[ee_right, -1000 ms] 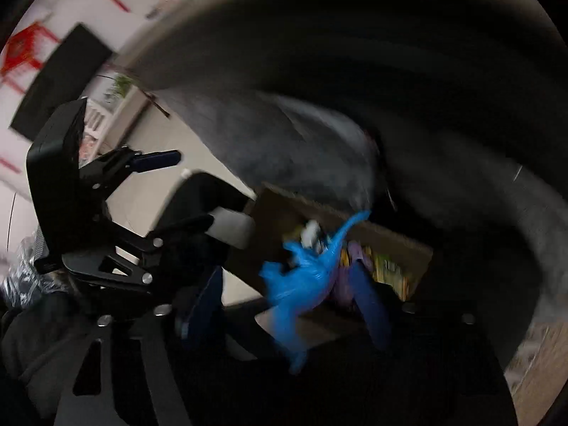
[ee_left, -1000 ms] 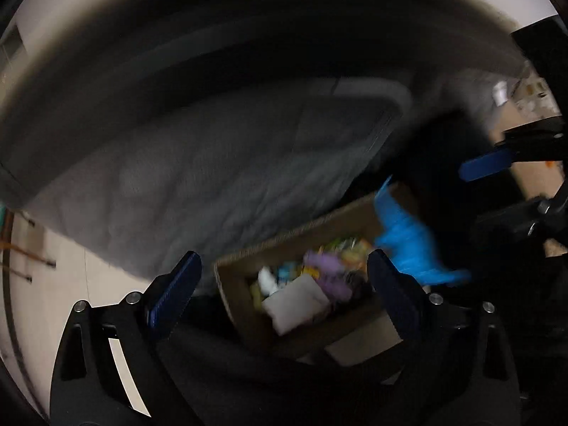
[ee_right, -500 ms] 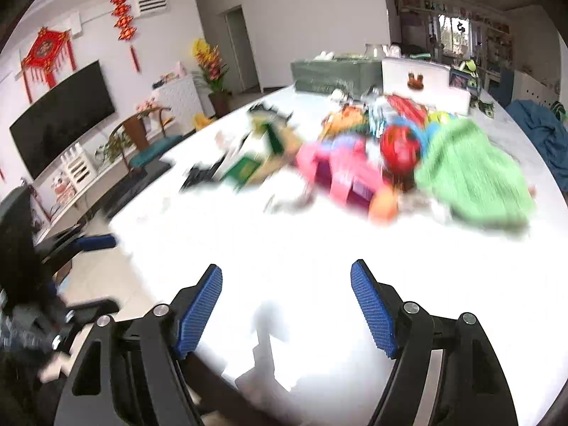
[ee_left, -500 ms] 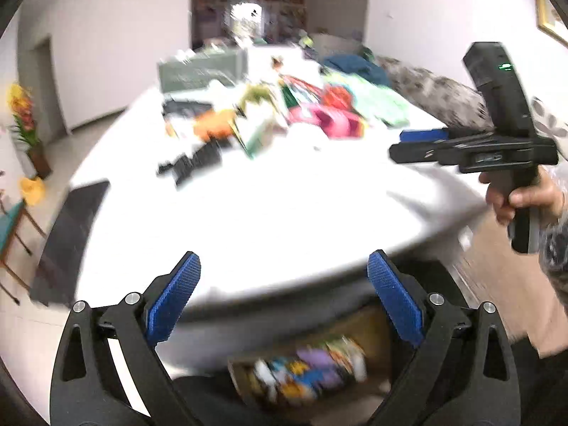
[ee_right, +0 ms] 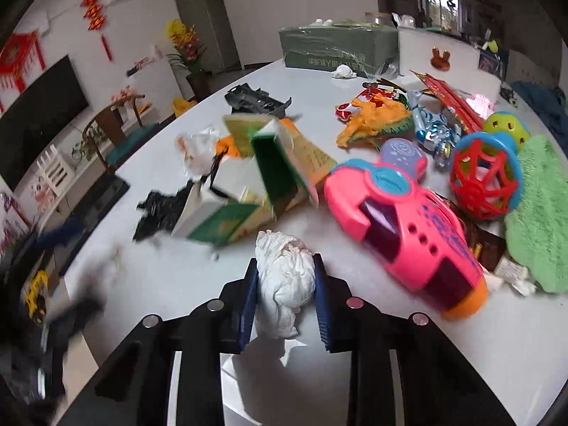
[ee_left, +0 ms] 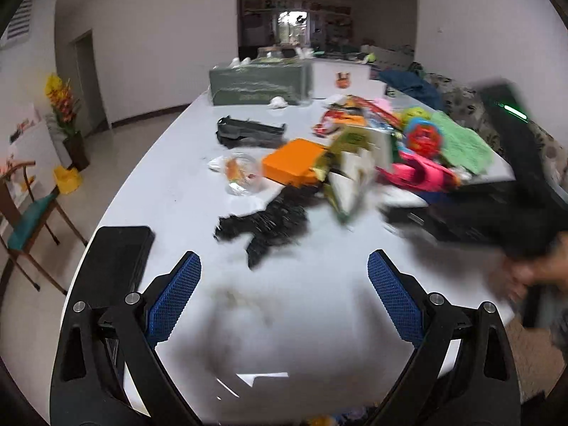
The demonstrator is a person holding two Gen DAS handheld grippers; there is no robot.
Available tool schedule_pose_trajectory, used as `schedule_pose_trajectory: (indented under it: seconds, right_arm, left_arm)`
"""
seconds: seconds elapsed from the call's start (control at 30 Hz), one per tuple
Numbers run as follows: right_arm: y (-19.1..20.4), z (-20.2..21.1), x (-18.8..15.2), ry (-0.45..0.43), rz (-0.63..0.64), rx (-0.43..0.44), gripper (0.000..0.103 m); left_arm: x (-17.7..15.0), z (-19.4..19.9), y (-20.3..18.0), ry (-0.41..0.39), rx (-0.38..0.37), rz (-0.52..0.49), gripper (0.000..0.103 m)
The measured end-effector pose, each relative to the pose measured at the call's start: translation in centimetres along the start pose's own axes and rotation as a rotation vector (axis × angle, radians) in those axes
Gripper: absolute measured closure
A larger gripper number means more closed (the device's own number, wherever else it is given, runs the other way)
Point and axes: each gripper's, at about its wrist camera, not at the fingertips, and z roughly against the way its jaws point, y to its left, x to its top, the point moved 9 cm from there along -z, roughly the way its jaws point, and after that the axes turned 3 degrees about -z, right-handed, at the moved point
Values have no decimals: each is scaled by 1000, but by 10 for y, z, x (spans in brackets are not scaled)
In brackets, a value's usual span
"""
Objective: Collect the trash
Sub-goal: 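Grasp the white crumpled tissue with the right gripper, then lower the tissue into the cardboard box and open the right gripper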
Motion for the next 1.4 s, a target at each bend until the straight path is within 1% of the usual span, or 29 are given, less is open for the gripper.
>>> schedule_pose_trajectory:
  seconds: [0.07, 0.13, 0.17, 0.2, 0.23, 0.27, 0.3, 0.33, 0.37, 0.4, 0.43, 0.5, 0.57, 0.67, 0.73, 0.77, 0.83, 0.87, 0.93, 1.03, 1.1, 1.13, 1.17, 1.2, 1.23, 1.27, 1.3, 1.33, 1.4]
  right_arm:
    - [-9, 11, -10, 2, -46, 33, 74]
    - [-19, 27, -20, -19, -70, 35, 74]
    - [-23, 35, -24, -29, -81, 36, 74]
    - [-29, 42, -30, -34, -99, 40, 74]
    - [-33, 47, -34, -35, -115, 42, 73]
    - [-37, 51, -39, -36, -134, 46, 73]
    - [-42, 55, -46, -33, -153, 52, 73]
    - [-44, 56, -51, -29, -161, 52, 73]
    - [-46, 58, -56, -30, -170, 50, 73]
    - [-47, 60, -61, -32, -176, 55, 73]
    - [-45, 62, -64, -38, -176, 64, 73]
    - [-40, 69, -71, -51, -171, 79, 73]
    - [-30, 79, -77, -68, -150, 108, 73]
    - [-9, 100, -90, -93, -101, 150, 73]
    - [7, 115, -105, -89, -68, 195, 73]
    - [16, 120, -113, -79, -50, 216, 73]
    - [33, 129, -134, -45, -8, 251, 73]
    - [42, 130, -150, -11, 14, 264, 73]
    - [50, 124, -176, 50, 40, 259, 73]
    - [49, 92, -216, 159, 48, 212, 73]
    - [43, 64, -235, 222, 18, 209, 72]
    - [41, 52, -242, 253, 3, 209, 70]
    - [37, 32, -254, 313, -22, 209, 63]
    - [34, 18, -264, 358, -36, 207, 51]
    - [30, 6, -273, 393, -42, 186, 51]
    - [27, 0, -278, 410, -39, 166, 51]
    - [25, -1, -280, 411, -37, 155, 51]
    - [24, 5, -278, 395, -40, 150, 51]
    - [27, 31, -262, 328, -29, 179, 51]
  left_arm:
    - [8, -20, 7, 34, -20, 35, 10]
    - [12, -39, 10, 83, -26, 45, 10]
    - [14, -52, 12, 116, -11, 45, 10]
    - [12, -66, 12, 176, -8, 46, 11]
    - [10, -71, 10, 209, -28, 56, 13]
    - [15, -71, 10, 199, -18, 43, 19]
    - [15, -71, 7, 198, -26, 31, 43]
    - [15, -71, 6, 203, 3, 1, 56]
    - [13, -68, 3, 205, 0, -10, 70]
    - [13, -64, 1, 208, -27, 6, 96]
    - [10, -58, -2, 208, -60, 36, 98]
    - [8, -40, -5, 158, -75, 57, 98]
    - [1, -14, -11, 100, -80, 51, 98]
    - [-19, 28, -28, 56, -125, 40, 98]
    - [-34, 56, -43, 39, -164, 8, 98]
    - [-46, 73, -56, 33, -204, -30, 98]
    - [-70, 95, -76, 38, -244, -114, 98]
    - [-88, 104, -86, 63, -254, -158, 98]
    - [-121, 106, -99, 127, -265, -201, 98]
    - [-168, 85, -106, 249, -264, -215, 98]
    - [-193, 59, -105, 327, -265, -198, 98]
    - [-204, 45, -103, 363, -264, -187, 93]
    - [-220, 25, -102, 425, -268, -172, 86]
    - [-231, 10, -98, 466, -244, -164, 56]
    - [-246, -9, -93, 517, -195, -164, 23]
    - [-253, -19, -90, 534, -175, -170, 19]
    - [-260, -27, -88, 553, -156, -177, 19]
    - [-267, -31, -88, 577, -155, -179, 19]
    - [-265, -26, -88, 566, -164, -176, 19]
